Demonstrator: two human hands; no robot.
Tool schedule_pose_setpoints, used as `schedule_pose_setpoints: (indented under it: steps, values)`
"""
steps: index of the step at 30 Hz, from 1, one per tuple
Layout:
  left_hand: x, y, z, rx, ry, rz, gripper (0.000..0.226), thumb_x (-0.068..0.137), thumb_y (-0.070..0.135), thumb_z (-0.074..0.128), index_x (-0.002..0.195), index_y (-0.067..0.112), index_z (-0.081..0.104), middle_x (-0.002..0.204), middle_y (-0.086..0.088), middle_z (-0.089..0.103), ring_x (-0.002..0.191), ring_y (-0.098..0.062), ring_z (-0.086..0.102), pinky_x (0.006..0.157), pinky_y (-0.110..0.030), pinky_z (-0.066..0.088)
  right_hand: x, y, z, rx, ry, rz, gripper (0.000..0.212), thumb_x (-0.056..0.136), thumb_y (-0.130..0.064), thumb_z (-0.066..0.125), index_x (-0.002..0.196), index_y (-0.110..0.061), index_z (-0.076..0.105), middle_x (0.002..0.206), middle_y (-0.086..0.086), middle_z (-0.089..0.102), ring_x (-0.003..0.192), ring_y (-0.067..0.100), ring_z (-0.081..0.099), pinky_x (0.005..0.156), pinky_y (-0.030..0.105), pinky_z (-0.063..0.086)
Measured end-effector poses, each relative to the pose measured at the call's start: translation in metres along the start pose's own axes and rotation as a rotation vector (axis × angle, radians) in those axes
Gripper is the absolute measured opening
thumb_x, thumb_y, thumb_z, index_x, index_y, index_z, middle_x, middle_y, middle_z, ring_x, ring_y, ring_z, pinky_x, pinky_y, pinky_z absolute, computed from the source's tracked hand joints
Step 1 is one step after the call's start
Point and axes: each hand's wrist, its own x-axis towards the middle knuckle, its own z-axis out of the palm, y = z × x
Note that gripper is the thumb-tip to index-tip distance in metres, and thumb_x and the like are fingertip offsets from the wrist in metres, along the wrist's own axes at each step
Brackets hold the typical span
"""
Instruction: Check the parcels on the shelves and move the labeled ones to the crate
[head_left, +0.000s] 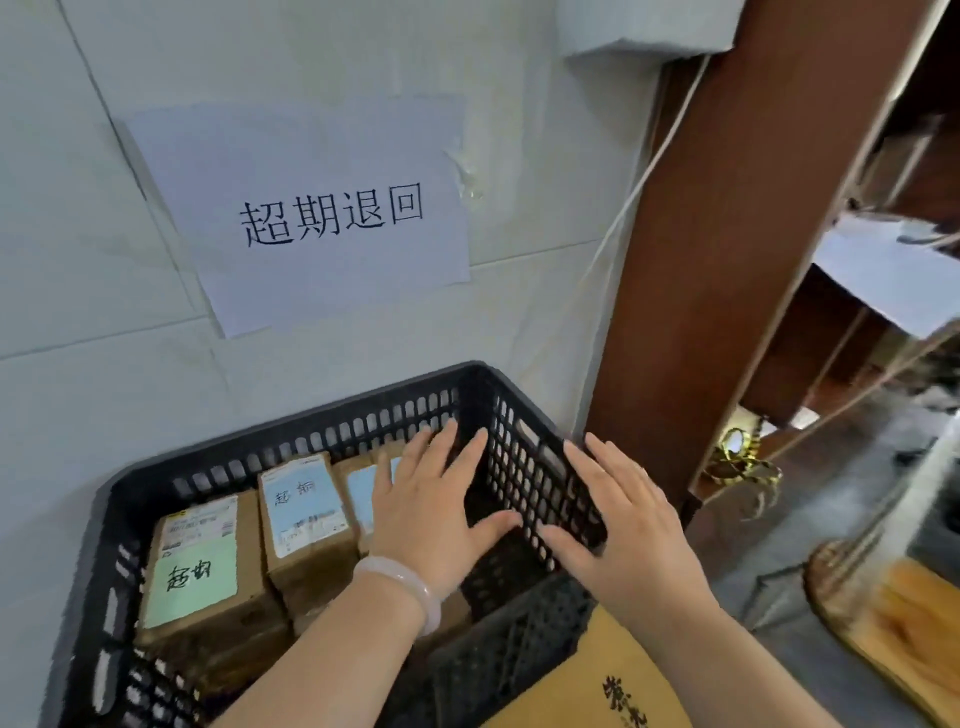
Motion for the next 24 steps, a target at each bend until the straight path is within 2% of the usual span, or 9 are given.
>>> schedule_pose_setpoints:
  steps: [3, 6, 8, 11, 12, 15, 18, 20, 24]
  values:
    - [-0.011, 0.040, 0.004, -0.060, 0.054, 0.256, 0.084, 0.083, 0.076, 0.043, 0.153, 0.044, 0.009, 0.164, 0.010, 0.006, 0.151, -0.017, -0.002, 0.120, -0.050, 0.003, -0.055, 0.005, -0.023, -0.102, 0.030, 0.129, 0.081, 0.084, -0.072, 0.046, 0.147, -0.051, -0.001, 0.150, -0.030, -0.011, 0.137, -0.008, -0.018, 0.117, 0.027, -0.009]
    - [-0.031, 0.091, 0.016, -0.130, 0.020, 0.478, 0.082, 0.085, 0.074, 0.043, 0.153, 0.045, 0.006, 0.164, 0.009, 0.006, 0.151, -0.016, -0.003, 0.120, -0.049, 0.004, -0.117, 0.016, -0.047, -0.156, 0.081, 0.291, 0.082, 0.081, -0.077, 0.043, 0.146, -0.052, 0.000, 0.151, -0.029, -0.013, 0.139, -0.005, -0.018, 0.116, 0.027, -0.011]
    - [-0.051, 0.131, 0.024, -0.170, -0.046, 0.598, 0.081, 0.088, 0.072, 0.041, 0.152, 0.047, -0.001, 0.164, 0.011, -0.003, 0.151, -0.014, -0.009, 0.121, -0.048, -0.001, -0.162, 0.028, -0.065, -0.217, 0.106, 0.405, 0.084, 0.075, -0.081, 0.036, 0.146, -0.053, 0.001, 0.154, -0.026, -0.009, 0.143, -0.002, -0.014, 0.118, 0.028, -0.008]
    - [-0.084, 0.191, 0.027, -0.189, -0.104, 0.783, 0.081, 0.089, 0.073, 0.037, 0.151, 0.047, -0.007, 0.164, 0.010, -0.009, 0.150, -0.014, -0.013, 0.120, -0.047, -0.007, -0.227, 0.040, -0.096, -0.274, 0.169, 0.562, 0.085, 0.073, -0.079, 0.036, 0.147, -0.054, 0.004, 0.158, -0.020, 0.005, 0.148, 0.005, 0.000, 0.121, 0.038, 0.007]
    - [-0.095, 0.210, 0.027, -0.176, -0.121, 0.839, 0.081, 0.089, 0.073, 0.036, 0.151, 0.047, -0.008, 0.164, 0.010, -0.010, 0.150, -0.014, -0.013, 0.119, -0.047, -0.007, -0.248, 0.041, -0.107, -0.290, 0.187, 0.614, 0.086, 0.072, -0.080, 0.034, 0.146, -0.054, 0.001, 0.158, -0.020, 0.003, 0.147, 0.005, -0.001, 0.121, 0.037, 0.005]
    - [-0.129, 0.263, 0.025, -0.145, -0.180, 0.990, 0.081, 0.090, 0.072, 0.037, 0.152, 0.045, -0.007, 0.164, 0.007, -0.011, 0.151, -0.017, -0.010, 0.119, -0.048, -0.004, -0.308, 0.041, -0.135, -0.325, 0.226, 0.751, 0.087, 0.068, -0.083, 0.023, 0.143, -0.051, -0.006, 0.156, -0.021, -0.011, 0.143, 0.002, -0.017, 0.116, 0.028, -0.013]
    - [-0.170, 0.311, 0.026, -0.133, -0.216, 1.142, 0.083, 0.089, 0.071, 0.038, 0.152, 0.044, -0.007, 0.165, 0.005, -0.009, 0.151, -0.018, -0.008, 0.120, -0.049, -0.001, -0.370, 0.042, -0.155, -0.368, 0.165, 0.882, 0.091, 0.074, -0.082, 0.030, 0.148, -0.048, -0.008, 0.155, -0.019, -0.022, 0.143, 0.006, -0.025, 0.118, 0.034, -0.014]
    - [-0.200, 0.342, 0.027, -0.133, -0.215, 1.228, 0.085, 0.085, 0.076, 0.032, 0.152, 0.043, -0.007, 0.165, 0.005, -0.007, 0.151, -0.018, -0.007, 0.121, -0.050, 0.000, -0.413, 0.041, -0.167, -0.360, 0.140, 0.982, 0.095, 0.075, -0.081, 0.035, 0.150, -0.045, -0.009, 0.152, -0.020, -0.026, 0.144, 0.008, -0.023, 0.120, 0.036, -0.011]
    - [-0.276, 0.406, 0.029, -0.182, -0.255, 1.377, 0.083, 0.088, 0.071, 0.040, 0.152, 0.045, -0.007, 0.164, 0.008, -0.009, 0.151, -0.015, -0.009, 0.121, -0.048, -0.003, -0.496, 0.031, -0.193, -0.390, 0.259, 1.147, 0.095, 0.073, -0.079, 0.035, 0.150, -0.044, -0.007, 0.149, -0.024, -0.021, 0.136, -0.002, -0.020, 0.115, 0.028, -0.009]
